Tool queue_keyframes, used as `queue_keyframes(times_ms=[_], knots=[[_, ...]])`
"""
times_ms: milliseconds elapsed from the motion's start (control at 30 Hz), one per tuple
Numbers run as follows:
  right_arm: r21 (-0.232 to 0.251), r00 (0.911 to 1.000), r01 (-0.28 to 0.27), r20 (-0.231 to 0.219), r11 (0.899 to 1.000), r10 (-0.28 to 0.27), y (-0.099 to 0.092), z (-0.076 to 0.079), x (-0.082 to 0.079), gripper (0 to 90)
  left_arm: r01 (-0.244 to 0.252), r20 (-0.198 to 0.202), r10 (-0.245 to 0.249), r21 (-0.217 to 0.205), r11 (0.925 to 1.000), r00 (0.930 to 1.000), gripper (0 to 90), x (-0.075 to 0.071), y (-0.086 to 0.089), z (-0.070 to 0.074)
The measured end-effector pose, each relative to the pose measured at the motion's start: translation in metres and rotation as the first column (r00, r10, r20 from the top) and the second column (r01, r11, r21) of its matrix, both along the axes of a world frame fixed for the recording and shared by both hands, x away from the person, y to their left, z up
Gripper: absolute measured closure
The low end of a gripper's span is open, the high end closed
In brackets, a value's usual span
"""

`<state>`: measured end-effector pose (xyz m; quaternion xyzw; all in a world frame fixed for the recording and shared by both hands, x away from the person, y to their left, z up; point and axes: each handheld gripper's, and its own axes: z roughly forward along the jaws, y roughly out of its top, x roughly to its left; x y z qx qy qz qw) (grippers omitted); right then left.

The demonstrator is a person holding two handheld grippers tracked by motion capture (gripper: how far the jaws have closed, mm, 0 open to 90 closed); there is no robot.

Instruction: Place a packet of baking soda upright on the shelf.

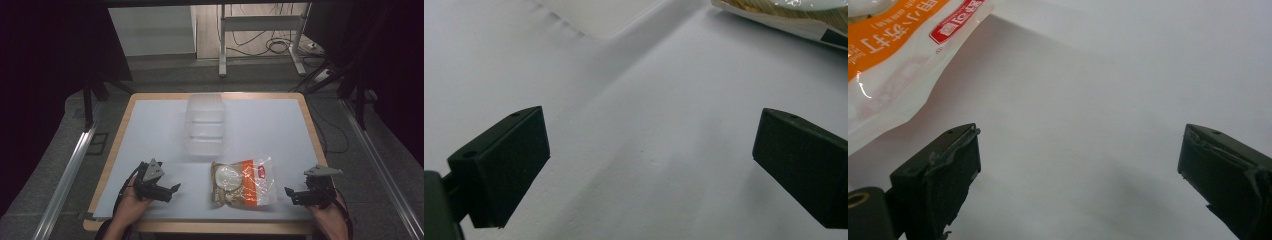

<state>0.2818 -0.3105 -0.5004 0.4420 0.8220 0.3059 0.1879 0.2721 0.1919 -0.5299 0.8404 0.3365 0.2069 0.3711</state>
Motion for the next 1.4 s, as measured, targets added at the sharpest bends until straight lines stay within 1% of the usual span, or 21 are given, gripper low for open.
queue_keyframes(times_ms=[100, 233, 500, 700, 933, 1033, 1133, 1233, 1300, 1367, 1400], knots=[[-0.027, 0.9999, -0.014, -0.004, 1.0, 0.014, 0.004, -0.001, 0.0, 3.2, 0.008, -0.002, -0.008, 0.003, 1.0, 1.0, 2.3, 0.0, -0.001, -0.001], [-0.028, 0.9997, -0.02, 0.015, 0.999, 0.021, 0.005, 0.0, -0.001, 3.2, 0.012, -0.001, -0.012, 0.006, 0.9999, 0.9999, 2.3, -0.001, -0.002, -0.001], [0.01, 0.9993, -0.014, 0.034, 1.0, 0.013, 0.002, -0.001, 0.0, 3.2, 0.024, -0.005, -0.024, 0.005, 0.9997, 0.9997, 2.5, 0.0, -0.003, -0.002], [0.015, 0.9988, -0.006, 0.048, 1.0, 0.006, 0.001, 0.0, 0.0, 3.2, 0.035, 0.0, -0.035, 0.016, 0.9993, 0.9994, 2.5, -0.001, -0.005, -0.003], [0.017, 0.9982, 0.007, 0.06, 1.0, -0.008, 0.001, 0.002, -0.001, 3.2, 0.037, 0.001, -0.037, 0.014, 0.9992, 0.9993, 2.5, -0.001, -0.004, -0.003], [0.019, 0.9984, 0.003, 0.056, 1.0, -0.004, 0.003, 0.003, -0.001, 3.2, 0.04, 0.002, -0.04, 0.017, 0.9991, 0.9992, 2.5, -0.001, -0.005, -0.003], [0.03, 0.9983, -0.014, 0.057, 0.999, 0.013, 0.007, 0.006, -0.003, 3.6, 0.043, 0.003, -0.043, 0.02, 0.9989, 0.9991, 2.5, -0.001, -0.006, -0.004], [0.028, 0.9974, -0.019, 0.07, 0.999, 0.017, 0.011, 0.009, -0.004, 4.7, 0.046, 0.001, -0.046, 0.02, 0.9987, 0.9989, 2.5, -0.001, -0.006, -0.004], [0.018, 0.9969, -0.025, 0.075, 1.0, 0.024, 0.017, 0.013, -0.007, 10.5, 0.049, 0.001, -0.049, 0.025, 0.9985, 0.9988, 2.5, -0.001, -0.006, -0.004], [0.028, 0.9963, -0.033, 0.08, 0.999, 0.031, 0.021, 0.016, -0.01, 16.4, 0.049, 0.002, -0.049, 0.028, 0.9984, 0.9988, 2.5, -0.001, -0.007, -0.004], [0.028, 0.9963, -0.033, 0.08, 0.999, 0.031, 0.021, 0.016, -0.01, 16.4, 0.049, 0.002, -0.049, 0.028, 0.9984, 0.9988, 2.5, -0.001, -0.007, -0.004]])
